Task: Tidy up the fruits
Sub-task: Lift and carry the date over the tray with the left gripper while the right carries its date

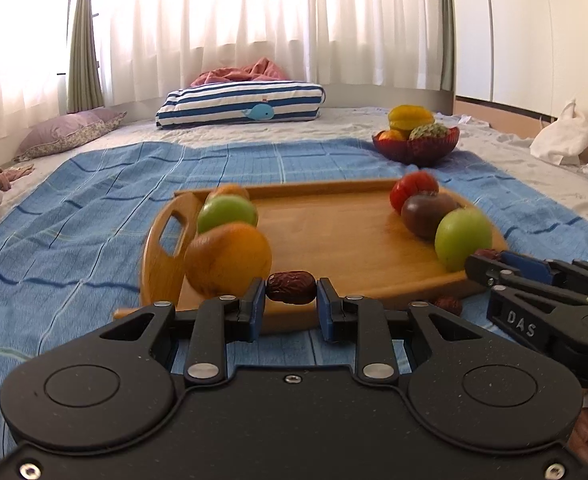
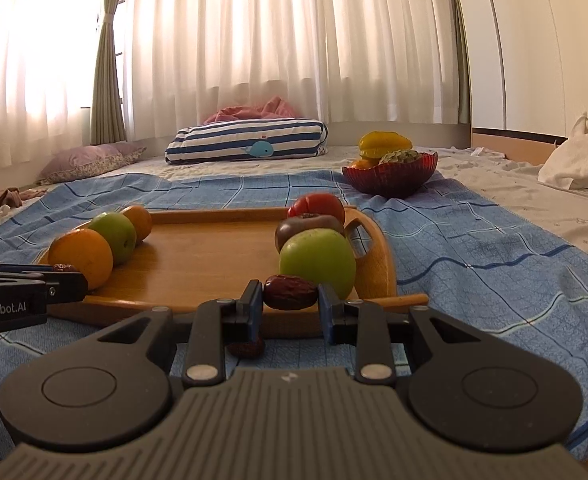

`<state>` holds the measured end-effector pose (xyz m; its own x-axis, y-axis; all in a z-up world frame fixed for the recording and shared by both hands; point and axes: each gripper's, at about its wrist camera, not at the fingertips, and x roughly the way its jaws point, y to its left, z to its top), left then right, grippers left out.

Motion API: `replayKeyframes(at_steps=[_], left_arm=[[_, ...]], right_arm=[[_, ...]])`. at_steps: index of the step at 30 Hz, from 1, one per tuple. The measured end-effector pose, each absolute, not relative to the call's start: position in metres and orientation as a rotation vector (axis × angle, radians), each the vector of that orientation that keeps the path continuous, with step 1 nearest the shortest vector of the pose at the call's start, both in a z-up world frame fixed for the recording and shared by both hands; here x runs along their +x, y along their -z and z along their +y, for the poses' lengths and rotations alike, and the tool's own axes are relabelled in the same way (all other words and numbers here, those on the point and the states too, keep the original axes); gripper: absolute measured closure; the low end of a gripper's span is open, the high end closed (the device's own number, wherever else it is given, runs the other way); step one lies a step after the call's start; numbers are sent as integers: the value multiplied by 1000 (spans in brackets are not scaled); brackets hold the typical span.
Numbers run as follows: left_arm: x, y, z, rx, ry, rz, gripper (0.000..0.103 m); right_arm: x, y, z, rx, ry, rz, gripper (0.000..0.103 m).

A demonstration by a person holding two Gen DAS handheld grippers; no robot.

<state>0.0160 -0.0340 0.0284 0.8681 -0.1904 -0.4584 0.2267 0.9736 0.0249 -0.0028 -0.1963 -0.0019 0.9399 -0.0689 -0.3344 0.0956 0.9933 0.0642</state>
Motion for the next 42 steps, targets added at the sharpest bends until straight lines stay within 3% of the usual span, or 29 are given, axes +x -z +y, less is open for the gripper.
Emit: replayKeyframes(at_steps=[11,19,31,42], left_arm=[[73,-83,-15,-27,278,490,77],[144,-110,-5,-60,316,563,77],[266,-88,7,-149,316,826,77],[329,-54,9,-144,207,963,77]], right_arm=[[34,-48,-205,69,55,326,69],[104,-77,-219,65,-5,436,69],[230,-74,-239,79,-31,744,69],[294,-46,-240,66,42,931,69]])
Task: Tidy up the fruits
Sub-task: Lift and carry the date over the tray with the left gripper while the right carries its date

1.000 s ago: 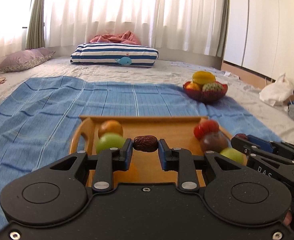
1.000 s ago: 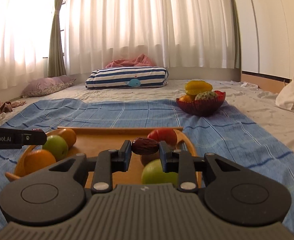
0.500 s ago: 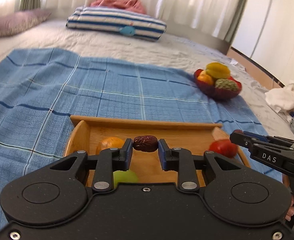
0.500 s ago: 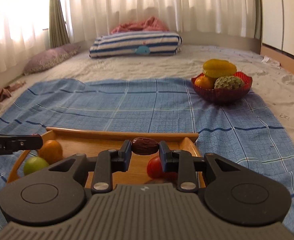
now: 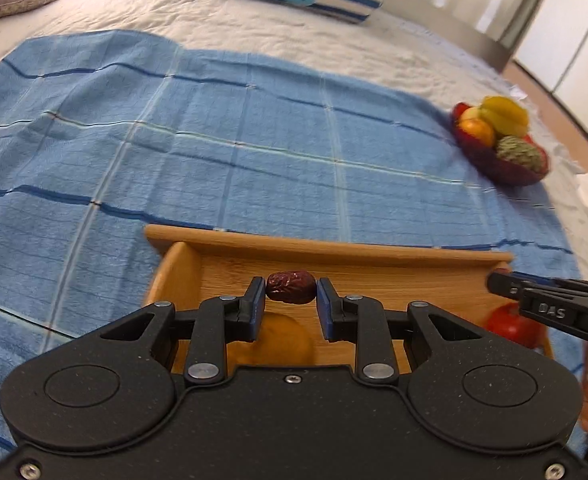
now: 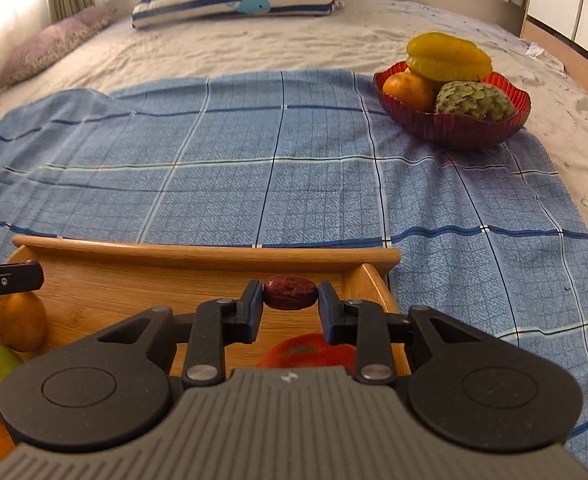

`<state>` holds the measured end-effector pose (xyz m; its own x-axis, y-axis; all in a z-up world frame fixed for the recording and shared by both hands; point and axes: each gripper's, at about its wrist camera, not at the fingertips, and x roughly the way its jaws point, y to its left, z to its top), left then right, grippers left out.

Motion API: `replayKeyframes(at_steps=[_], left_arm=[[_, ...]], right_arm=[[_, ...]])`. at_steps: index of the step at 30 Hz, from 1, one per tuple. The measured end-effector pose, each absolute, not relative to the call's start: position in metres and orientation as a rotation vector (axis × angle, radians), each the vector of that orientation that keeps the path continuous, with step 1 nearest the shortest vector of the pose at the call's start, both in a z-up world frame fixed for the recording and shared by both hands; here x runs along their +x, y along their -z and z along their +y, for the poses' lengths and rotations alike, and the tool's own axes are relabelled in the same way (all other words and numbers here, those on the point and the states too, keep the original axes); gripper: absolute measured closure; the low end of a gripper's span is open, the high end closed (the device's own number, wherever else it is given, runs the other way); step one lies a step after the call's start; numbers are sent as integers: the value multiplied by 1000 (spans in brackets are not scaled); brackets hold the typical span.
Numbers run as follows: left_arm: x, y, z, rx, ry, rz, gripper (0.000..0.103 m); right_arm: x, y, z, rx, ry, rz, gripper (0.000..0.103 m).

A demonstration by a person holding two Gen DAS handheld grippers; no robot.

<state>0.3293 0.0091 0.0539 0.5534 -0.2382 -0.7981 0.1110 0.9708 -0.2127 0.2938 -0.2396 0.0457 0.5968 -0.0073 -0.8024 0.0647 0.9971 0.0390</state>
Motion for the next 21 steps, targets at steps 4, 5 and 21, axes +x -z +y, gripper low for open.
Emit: replayKeyframes(at_steps=[4,5,21], left_arm=[[334,-47,10,-123,178,974,77],[335,-45,10,-122,177,978,77],[345,-33,11,-145,158,1011,77]], right_arm=[[304,-39,-237,44,55,958,68],[305,-37,-237,44,57,967,68],[310,-24,-238,59,71,1006,64]])
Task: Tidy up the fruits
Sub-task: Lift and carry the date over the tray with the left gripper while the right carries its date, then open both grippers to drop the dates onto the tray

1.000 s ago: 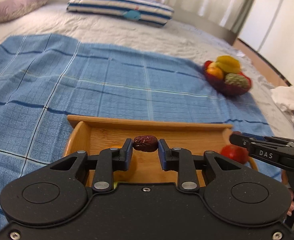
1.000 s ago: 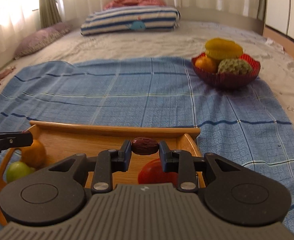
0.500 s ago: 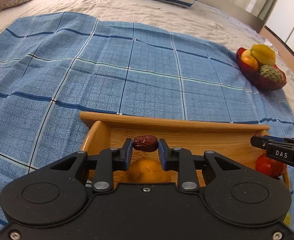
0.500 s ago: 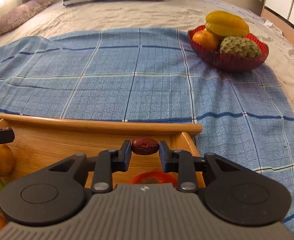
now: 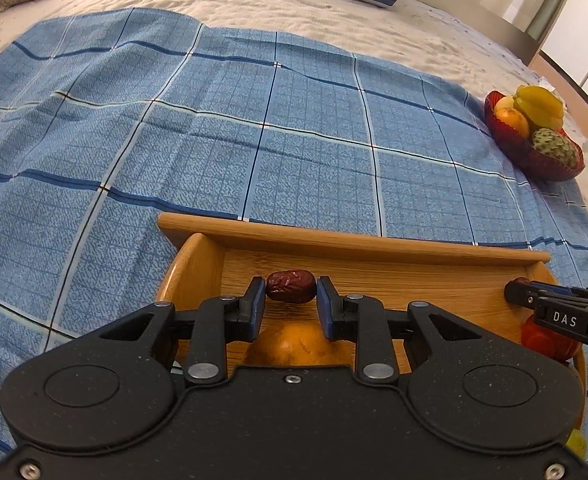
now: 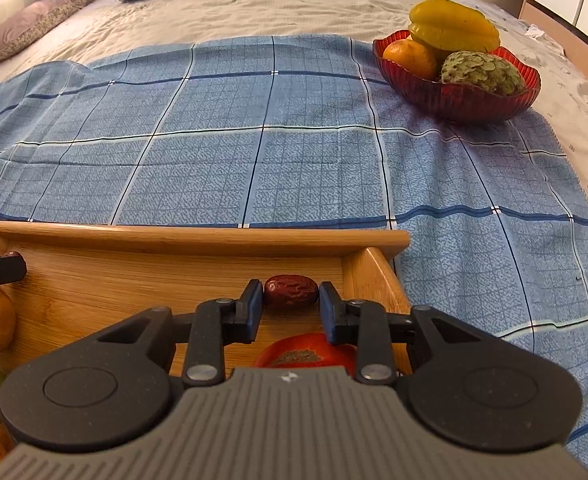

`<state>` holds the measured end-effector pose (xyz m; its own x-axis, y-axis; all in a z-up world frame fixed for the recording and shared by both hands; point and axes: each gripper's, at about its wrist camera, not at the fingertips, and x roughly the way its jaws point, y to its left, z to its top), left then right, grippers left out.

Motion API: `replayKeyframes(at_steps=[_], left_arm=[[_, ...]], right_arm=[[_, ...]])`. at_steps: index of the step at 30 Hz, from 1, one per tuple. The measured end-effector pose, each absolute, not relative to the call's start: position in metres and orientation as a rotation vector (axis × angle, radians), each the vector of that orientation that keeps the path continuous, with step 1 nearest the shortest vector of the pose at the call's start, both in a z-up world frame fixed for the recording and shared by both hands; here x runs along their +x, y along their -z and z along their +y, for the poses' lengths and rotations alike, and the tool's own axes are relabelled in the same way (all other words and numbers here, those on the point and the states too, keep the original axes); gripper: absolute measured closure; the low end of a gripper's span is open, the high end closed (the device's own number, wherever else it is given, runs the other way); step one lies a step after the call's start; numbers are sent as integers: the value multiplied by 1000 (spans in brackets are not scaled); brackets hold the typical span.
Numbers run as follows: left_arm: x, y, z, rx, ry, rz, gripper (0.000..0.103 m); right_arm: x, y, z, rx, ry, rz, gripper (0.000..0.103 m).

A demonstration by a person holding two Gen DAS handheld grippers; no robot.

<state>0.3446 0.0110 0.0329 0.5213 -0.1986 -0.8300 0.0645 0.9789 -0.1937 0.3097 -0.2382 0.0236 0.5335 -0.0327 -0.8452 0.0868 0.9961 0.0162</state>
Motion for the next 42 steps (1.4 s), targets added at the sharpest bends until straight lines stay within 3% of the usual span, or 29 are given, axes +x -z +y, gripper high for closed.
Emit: replayKeyframes(at_steps=[9,13,20,26,30,42], left_arm=[[346,-31,13,-171,163,1021,76],[338,-37,14,-157,152,989,64],[312,-60,17,-132,171,898,54],[272,-83,17,-90,186,779,41],[238,-97,14,-55,211,699,27],[136,-113,-2,-1,255,550,14]], right_arm=[[308,-23,-239,74,73,990,54],[302,-25,-240,88,56,955,50],[283,-39,-240,106,30,862,41],[252,-61,-235,100,20,746,28],[223,-74,-232,113,1,660,19],[129,-89,-222,70,-12,440,4]])
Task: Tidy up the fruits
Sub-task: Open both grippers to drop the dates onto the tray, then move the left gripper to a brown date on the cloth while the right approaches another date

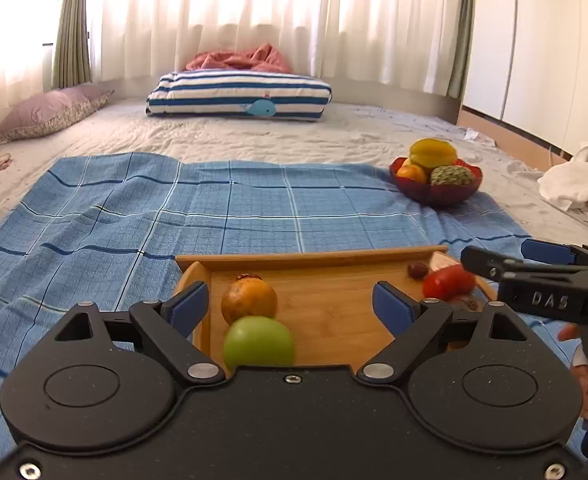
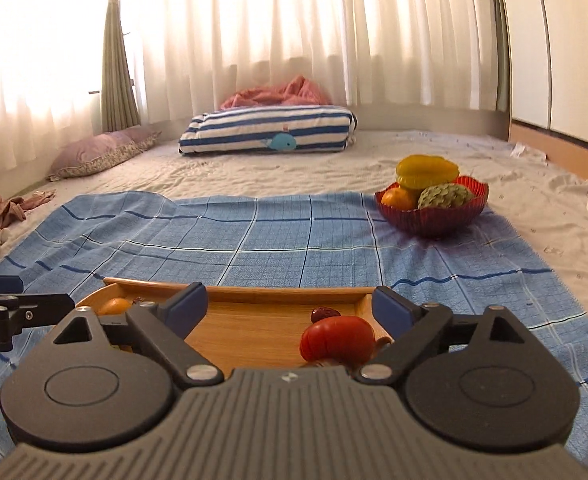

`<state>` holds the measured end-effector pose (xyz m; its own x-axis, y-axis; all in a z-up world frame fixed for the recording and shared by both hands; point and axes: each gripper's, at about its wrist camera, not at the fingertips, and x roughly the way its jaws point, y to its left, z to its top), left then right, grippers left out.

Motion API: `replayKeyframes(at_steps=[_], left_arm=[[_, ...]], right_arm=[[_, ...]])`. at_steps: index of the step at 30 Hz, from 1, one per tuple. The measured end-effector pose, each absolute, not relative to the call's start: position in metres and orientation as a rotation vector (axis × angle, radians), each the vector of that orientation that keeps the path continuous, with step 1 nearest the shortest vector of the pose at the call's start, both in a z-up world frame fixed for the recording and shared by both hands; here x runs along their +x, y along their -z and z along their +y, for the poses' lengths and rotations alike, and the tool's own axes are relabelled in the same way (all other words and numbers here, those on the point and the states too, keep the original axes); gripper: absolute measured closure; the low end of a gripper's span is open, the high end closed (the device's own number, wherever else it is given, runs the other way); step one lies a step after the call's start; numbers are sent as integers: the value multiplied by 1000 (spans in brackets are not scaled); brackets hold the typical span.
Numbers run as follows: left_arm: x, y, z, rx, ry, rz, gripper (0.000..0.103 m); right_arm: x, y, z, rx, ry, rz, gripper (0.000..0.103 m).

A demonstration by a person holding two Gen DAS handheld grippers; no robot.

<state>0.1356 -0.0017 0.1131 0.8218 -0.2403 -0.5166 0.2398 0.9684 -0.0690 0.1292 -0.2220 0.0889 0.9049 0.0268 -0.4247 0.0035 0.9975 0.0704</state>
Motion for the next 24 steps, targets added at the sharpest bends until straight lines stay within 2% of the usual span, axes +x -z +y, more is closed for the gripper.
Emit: replayKeyframes(at_steps=[8,12,24], left_arm=[[83,-106,-12,24,271,493,9],[58,-97,-20,60,279,444,0],[18,-72,-34,99,265,455,0]], right_arm=[[75,-83,-215,5,4,348,0],[51,-71,-212,-24,18,318,0],[3,-28,-213,-49,62,314,0]])
